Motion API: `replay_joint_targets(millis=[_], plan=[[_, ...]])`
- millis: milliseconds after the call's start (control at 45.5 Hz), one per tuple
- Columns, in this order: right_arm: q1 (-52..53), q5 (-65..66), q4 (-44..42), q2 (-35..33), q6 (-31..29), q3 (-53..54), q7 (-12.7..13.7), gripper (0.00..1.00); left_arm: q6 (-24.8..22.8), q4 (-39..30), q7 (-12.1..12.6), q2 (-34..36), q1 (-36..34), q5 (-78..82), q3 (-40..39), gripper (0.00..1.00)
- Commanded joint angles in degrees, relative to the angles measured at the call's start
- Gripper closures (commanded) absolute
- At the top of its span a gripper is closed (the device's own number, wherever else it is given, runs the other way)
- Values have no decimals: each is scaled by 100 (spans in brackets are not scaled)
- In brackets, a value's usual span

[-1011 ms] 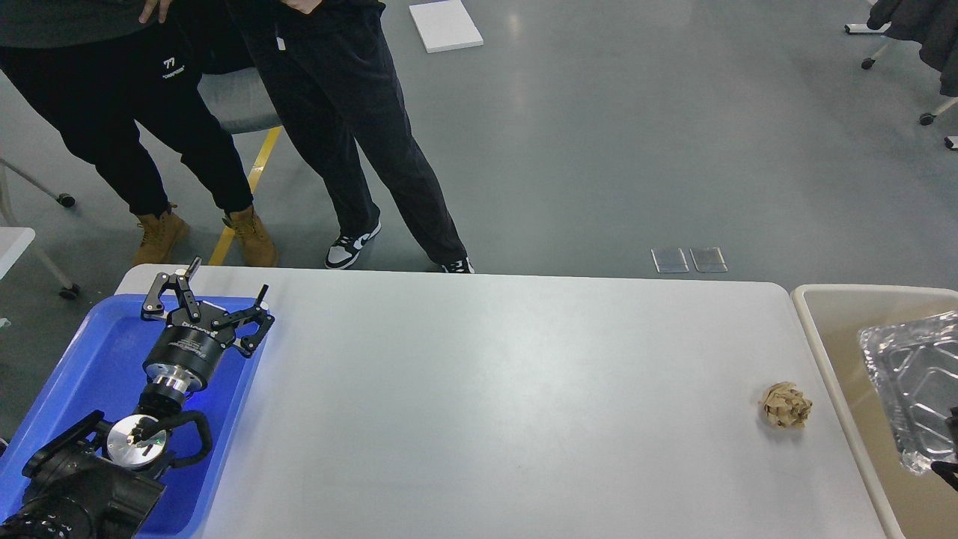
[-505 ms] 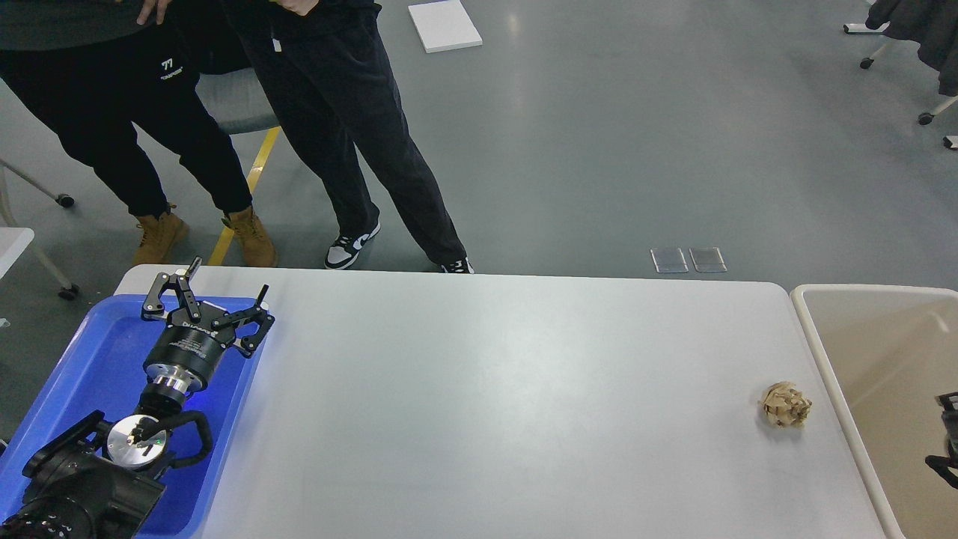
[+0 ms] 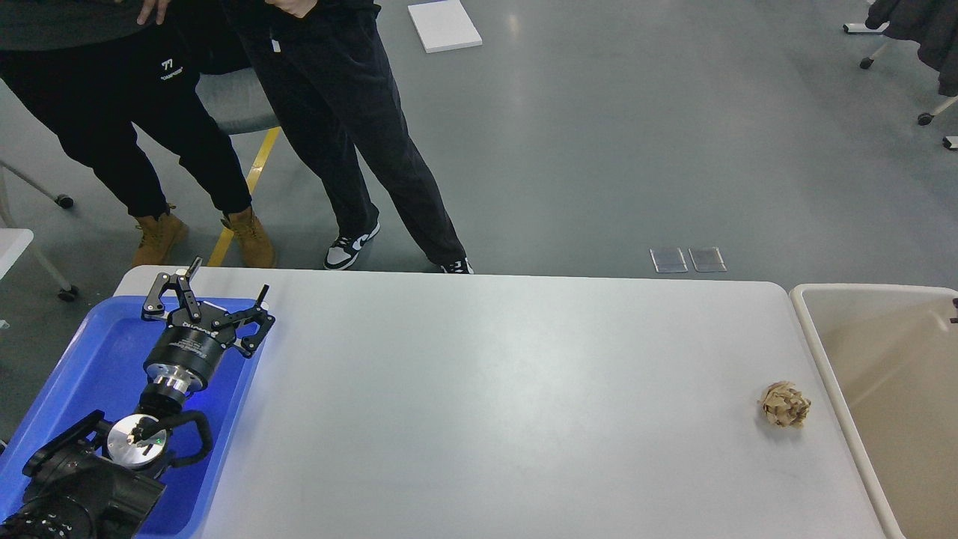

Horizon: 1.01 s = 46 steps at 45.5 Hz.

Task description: Tidy desktop

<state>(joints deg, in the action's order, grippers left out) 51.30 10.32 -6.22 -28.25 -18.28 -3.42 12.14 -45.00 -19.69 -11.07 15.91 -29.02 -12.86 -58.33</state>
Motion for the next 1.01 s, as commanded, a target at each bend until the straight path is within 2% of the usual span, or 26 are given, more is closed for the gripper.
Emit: replay_joint_targets(millis=[0,110,440,571,835,989], plan=[[846,22,402,-532,-870,-247,-1,0,0,1,0,0,1,-6,6,0],[1268,180,955,-673,-870,-387,-1,0,0,1,0,0,1,-6,-3,0],[3087,936,2836,-972,-852,-1679,34,0,0,1,0,0,1,-6,-3,0],[3746,1314,3504,-989,-861,-1978,183,0,0,1,0,0,1,-6,6,0],[4863,1851,5446,-1227,-835,-2110,552,0,0,1,0,0,1,-6,-3,0],[5487,1895,5808,-1244,-843,-2759,561,0,0,1,0,0,1,2,6,0]])
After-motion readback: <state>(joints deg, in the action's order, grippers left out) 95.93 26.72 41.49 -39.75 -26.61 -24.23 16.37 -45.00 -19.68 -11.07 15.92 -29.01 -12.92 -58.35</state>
